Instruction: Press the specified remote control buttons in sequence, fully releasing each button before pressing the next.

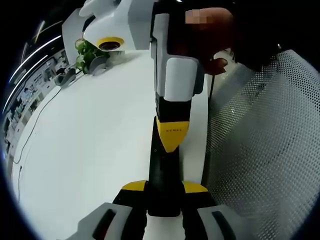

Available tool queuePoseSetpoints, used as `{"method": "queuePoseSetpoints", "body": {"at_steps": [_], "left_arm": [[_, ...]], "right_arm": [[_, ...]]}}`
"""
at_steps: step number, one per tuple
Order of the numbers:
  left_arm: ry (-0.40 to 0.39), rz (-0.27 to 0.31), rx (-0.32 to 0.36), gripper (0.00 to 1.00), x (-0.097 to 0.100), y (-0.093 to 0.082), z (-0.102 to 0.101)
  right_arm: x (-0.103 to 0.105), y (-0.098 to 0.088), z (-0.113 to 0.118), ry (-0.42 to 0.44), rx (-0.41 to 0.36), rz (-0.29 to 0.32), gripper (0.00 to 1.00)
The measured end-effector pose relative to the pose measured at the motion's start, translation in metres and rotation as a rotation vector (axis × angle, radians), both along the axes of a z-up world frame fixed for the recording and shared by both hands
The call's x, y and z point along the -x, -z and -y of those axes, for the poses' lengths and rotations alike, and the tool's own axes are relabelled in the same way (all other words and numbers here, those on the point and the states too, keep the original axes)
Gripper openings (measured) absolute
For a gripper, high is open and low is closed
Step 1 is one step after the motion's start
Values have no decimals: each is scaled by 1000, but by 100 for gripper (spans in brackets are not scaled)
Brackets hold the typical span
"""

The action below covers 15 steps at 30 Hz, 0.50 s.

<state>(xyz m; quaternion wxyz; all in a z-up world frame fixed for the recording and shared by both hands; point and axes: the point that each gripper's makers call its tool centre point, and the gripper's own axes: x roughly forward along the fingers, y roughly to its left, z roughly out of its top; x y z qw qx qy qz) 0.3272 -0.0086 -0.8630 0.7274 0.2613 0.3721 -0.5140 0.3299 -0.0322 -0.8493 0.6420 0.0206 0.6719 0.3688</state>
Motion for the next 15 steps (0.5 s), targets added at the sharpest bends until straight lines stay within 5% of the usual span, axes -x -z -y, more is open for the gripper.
{"method": "queuePoseSetpoints", "body": {"at_steps": [15], "left_arm": [[5, 1, -1, 25, 0, 0, 0]], "right_arm": [[7, 8, 2, -65, 33, 38, 0]]}}
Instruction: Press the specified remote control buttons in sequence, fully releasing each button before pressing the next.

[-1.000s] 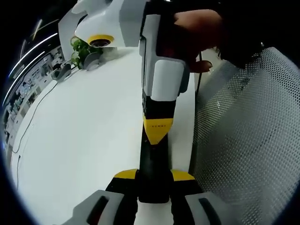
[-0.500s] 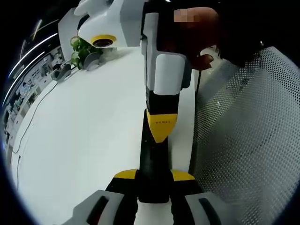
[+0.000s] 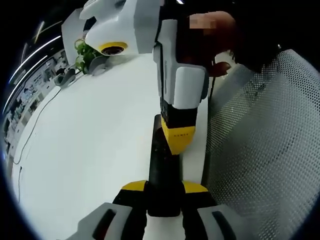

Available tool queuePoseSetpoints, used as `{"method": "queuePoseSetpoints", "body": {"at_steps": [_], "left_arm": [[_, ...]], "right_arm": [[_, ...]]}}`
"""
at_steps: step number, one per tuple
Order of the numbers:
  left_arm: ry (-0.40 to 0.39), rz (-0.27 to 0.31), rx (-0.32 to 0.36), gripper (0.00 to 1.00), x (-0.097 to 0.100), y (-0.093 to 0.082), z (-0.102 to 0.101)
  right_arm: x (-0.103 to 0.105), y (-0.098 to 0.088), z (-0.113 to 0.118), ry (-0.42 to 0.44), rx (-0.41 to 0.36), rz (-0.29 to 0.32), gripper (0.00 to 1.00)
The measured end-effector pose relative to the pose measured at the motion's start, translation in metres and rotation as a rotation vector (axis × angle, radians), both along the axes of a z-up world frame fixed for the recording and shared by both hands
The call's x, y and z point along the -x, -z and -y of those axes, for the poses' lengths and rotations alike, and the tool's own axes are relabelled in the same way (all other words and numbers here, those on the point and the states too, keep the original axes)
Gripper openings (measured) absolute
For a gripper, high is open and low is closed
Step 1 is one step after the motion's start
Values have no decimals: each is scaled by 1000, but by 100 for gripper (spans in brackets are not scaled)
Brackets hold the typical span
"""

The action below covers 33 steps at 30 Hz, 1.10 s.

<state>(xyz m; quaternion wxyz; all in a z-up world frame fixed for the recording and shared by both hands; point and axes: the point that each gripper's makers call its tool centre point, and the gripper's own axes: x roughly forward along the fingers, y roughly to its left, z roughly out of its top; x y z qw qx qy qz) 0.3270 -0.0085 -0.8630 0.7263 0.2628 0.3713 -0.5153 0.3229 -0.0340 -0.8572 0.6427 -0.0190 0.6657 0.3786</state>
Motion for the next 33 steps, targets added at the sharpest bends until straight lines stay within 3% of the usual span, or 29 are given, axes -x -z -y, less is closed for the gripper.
{"method": "queuePoseSetpoints", "body": {"at_steps": [11, 15, 18, 33], "left_arm": [[3, 0, -2, 25, 0, 0, 0], [3, 0, -1, 25, -1, 0, 0], [3, 0, -1, 25, -1, 0, 0], [1, -1, 5, 25, -1, 1, 1]], "right_arm": [[1, -3, -3, 23, -29, -38, 0], [-4, -5, -11, 26, -71, -11, 0], [-9, -4, -16, 5, -76, 44, 0], [-10, -2, -16, -23, -66, 66, 0]]}}
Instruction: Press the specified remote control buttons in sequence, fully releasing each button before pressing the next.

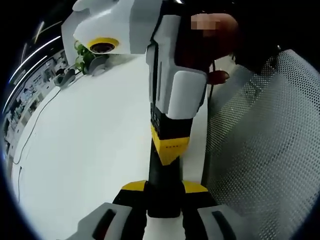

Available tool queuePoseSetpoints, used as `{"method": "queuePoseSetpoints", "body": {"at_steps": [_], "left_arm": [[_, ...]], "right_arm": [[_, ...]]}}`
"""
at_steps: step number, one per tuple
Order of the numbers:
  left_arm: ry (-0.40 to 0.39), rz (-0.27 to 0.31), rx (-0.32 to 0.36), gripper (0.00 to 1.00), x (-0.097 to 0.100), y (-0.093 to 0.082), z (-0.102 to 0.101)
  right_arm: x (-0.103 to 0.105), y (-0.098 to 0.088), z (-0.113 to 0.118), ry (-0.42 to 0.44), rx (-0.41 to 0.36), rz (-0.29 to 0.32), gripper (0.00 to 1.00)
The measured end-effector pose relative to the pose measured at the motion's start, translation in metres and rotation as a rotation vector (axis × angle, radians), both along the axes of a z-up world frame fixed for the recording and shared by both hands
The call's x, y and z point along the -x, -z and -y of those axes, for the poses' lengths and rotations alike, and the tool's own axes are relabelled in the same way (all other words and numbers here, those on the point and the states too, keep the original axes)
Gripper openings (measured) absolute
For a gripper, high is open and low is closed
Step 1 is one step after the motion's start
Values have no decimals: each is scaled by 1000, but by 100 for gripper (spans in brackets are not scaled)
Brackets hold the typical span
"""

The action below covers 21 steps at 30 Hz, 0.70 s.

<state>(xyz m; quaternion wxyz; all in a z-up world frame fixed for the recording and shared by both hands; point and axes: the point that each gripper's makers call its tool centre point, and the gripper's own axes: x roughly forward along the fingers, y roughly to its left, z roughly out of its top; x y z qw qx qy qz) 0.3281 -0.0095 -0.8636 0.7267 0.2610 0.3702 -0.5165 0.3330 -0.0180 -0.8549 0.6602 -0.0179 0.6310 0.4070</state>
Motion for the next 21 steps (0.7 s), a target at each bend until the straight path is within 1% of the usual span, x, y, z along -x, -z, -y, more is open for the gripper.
{"method": "queuePoseSetpoints", "body": {"at_steps": [8, 14, 16, 18, 20, 21], "left_arm": [[-1, 1, 0, 25, 0, 0, 0], [4, 2, -4, 25, 0, 0, 0], [3, 2, -3, 25, 0, 0, 0], [3, 1, -2, 25, 0, 0, 0], [3, 1, -2, 25, 0, 0, 0], [3, 1, -3, 25, 0, 0, 0]], "right_arm": [[0, -1, 0, 32, -15, -23, 0], [1, -2, 0, 18, -4, -21, 0], [0, -2, -3, 17, -17, -18, 0], [2, -7, -8, 19, -47, -34, 0], [1, -8, -10, 16, -55, -21, 0], [1, -7, -11, 4, -54, -5, 0]]}}
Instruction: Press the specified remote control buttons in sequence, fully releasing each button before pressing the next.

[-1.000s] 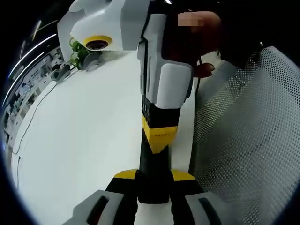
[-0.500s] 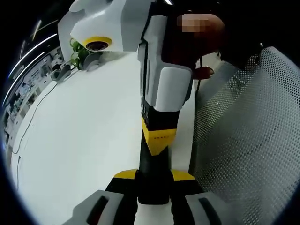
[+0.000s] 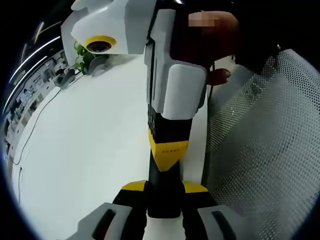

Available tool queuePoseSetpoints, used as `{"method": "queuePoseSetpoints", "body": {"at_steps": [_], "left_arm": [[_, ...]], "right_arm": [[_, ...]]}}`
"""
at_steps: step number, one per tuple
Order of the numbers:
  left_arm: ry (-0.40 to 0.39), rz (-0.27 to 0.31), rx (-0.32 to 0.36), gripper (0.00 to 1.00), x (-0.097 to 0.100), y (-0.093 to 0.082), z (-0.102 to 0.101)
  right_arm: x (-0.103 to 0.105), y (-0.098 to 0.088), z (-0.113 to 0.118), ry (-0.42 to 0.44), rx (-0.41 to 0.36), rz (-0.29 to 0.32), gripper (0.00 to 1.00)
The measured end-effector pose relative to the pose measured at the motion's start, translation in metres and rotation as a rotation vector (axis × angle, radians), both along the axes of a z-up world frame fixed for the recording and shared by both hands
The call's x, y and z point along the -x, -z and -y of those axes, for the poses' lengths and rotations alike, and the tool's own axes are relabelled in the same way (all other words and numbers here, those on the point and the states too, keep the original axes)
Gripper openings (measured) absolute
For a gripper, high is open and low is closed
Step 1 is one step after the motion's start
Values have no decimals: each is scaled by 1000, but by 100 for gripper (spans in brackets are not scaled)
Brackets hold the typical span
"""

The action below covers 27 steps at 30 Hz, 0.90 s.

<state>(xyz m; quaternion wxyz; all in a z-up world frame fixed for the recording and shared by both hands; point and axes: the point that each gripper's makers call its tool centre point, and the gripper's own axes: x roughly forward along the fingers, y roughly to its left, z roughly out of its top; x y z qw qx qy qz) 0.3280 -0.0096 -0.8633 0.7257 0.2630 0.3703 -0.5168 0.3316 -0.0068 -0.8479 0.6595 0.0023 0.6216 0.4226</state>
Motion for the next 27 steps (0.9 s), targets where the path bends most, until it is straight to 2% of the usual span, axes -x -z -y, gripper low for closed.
{"method": "queuePoseSetpoints", "body": {"at_steps": [5, 9, 15, 21, 27], "left_arm": [[1, 0, -6, 25, 0, 0, 0], [1, 0, -6, 25, 0, 0, 0], [8, 0, -5, 25, 0, 0, 0], [8, -2, -2, 25, 0, 0, 0], [6, -2, -4, 25, 0, 0, 1]], "right_arm": [[1, 4, 0, -35, 20, 45, 0], [0, 5, 1, -18, 11, 29, 0], [0, 5, 0, -34, 20, 42, 0], [0, 6, -1, -97, 34, 109, 0], [0, 5, 0, -70, 26, 84, 0]]}}
